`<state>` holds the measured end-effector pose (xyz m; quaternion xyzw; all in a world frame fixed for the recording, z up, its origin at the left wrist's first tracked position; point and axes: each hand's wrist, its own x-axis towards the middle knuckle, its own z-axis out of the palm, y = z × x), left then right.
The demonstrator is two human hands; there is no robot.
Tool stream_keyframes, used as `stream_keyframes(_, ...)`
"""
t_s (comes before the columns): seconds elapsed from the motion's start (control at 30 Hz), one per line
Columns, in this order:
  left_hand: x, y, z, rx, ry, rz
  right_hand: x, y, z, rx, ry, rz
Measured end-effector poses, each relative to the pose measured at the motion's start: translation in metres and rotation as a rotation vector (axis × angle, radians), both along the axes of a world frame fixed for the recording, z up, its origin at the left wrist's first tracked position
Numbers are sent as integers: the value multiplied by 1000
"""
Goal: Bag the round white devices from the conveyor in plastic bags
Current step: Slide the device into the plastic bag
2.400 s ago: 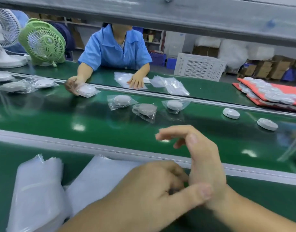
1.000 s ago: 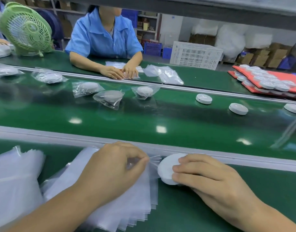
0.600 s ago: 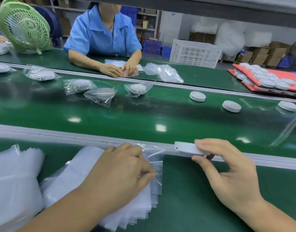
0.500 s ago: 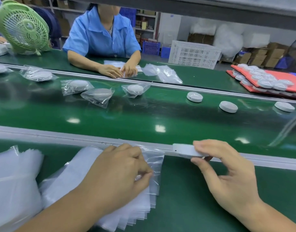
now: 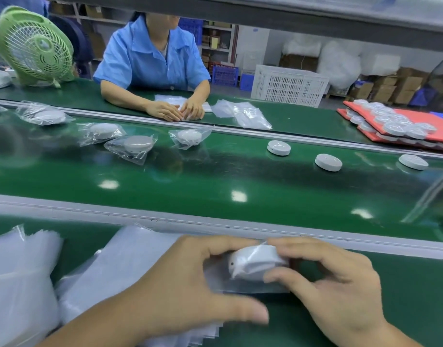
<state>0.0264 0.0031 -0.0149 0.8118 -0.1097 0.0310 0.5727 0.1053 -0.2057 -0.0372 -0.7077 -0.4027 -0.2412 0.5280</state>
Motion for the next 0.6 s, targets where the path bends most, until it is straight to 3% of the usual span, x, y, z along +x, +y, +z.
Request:
stream_keyframes(0.1, 1, -13, -4, -3, -162, 199, -10, 10, 5, 127, 299, 54)
stream_keyframes(0.2, 2, -21, -7, -134, -302, 438, -11, 16, 13, -34, 544, 146)
stream_keyframes(0.3, 5, -21, -10, -156, -315, 519, -6, 23, 20, -174, 694, 180)
stream_keyframes(0.37, 10, -15, -14, 43, -392, 574, 10, 26, 29, -249, 647, 94)
stream_keyframes(0.47, 16, -5, -15, 447, -492, 551, 63, 30, 46, -196, 540, -96)
stream_keyframes(0.53, 18, -2, -16, 710, -473, 405, 109, 38, 56, -140, 442, -247)
stream_keyframes(0.6, 18, -8, -21, 824, -380, 234, 157, 50, 65, -149, 351, -402)
